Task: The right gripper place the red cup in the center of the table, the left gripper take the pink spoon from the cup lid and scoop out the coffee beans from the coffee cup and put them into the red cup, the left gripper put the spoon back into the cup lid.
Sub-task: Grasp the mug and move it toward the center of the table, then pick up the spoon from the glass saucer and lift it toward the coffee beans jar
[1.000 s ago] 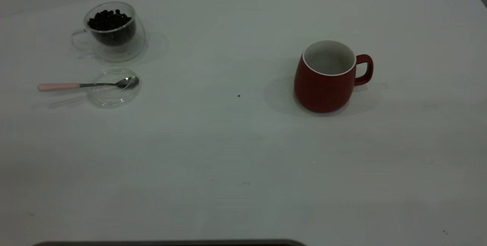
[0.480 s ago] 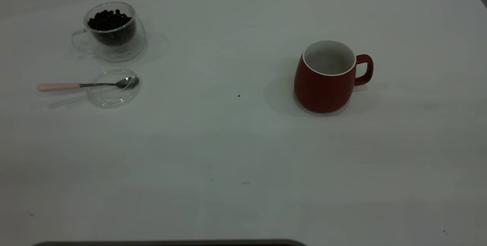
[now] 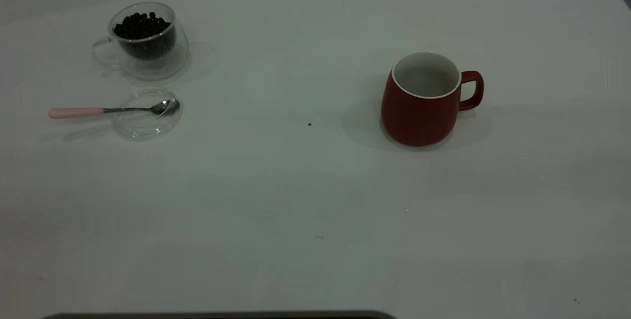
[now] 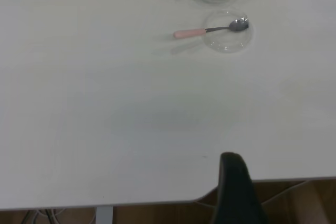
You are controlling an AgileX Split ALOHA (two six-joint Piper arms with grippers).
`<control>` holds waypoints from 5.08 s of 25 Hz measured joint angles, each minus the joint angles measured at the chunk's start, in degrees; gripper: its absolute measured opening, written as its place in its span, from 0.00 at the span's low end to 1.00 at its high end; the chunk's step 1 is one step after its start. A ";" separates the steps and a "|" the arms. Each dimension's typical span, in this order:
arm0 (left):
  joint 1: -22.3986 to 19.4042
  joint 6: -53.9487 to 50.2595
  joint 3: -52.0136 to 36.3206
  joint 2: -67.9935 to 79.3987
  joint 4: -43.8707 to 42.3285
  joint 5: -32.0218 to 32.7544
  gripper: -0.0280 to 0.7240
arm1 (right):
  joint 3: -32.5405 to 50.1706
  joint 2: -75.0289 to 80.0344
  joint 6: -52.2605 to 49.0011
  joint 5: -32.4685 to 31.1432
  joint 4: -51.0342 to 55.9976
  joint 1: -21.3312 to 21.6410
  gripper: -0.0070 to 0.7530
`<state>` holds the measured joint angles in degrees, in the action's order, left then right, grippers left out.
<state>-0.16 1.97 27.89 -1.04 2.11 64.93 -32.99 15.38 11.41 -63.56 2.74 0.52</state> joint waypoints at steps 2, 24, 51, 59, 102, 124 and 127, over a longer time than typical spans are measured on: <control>0.00 0.00 0.00 0.00 0.00 0.00 0.72 | -2.11 6.88 0.70 1.24 0.00 0.00 0.79; 0.00 -0.07 0.00 0.00 0.00 0.00 0.72 | -9.13 76.47 37.01 43.67 4.97 -2.32 0.79; 0.00 -0.01 0.00 0.00 0.00 0.00 0.72 | -30.17 111.43 54.08 53.72 5.98 -15.78 0.79; 0.00 -0.01 0.00 0.00 0.00 0.00 0.72 | -33.34 113.65 53.79 56.43 10.66 -21.40 0.79; 0.00 -0.10 0.00 0.00 0.00 0.00 0.72 | -40.47 80.06 -2.78 -3.61 6.55 -25.63 0.79; 0.00 -0.05 0.00 0.00 0.00 0.00 0.72 | -12.23 32.52 -1.13 -7.14 3.41 -25.31 0.79; 0.00 -0.05 0.00 0.00 0.00 0.00 0.72 | -9.49 24.38 -1.28 -7.24 2.94 -21.65 0.79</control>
<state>-0.16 1.92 27.89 -1.04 2.11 64.93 -42.47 39.77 10.13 -70.81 5.69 -21.14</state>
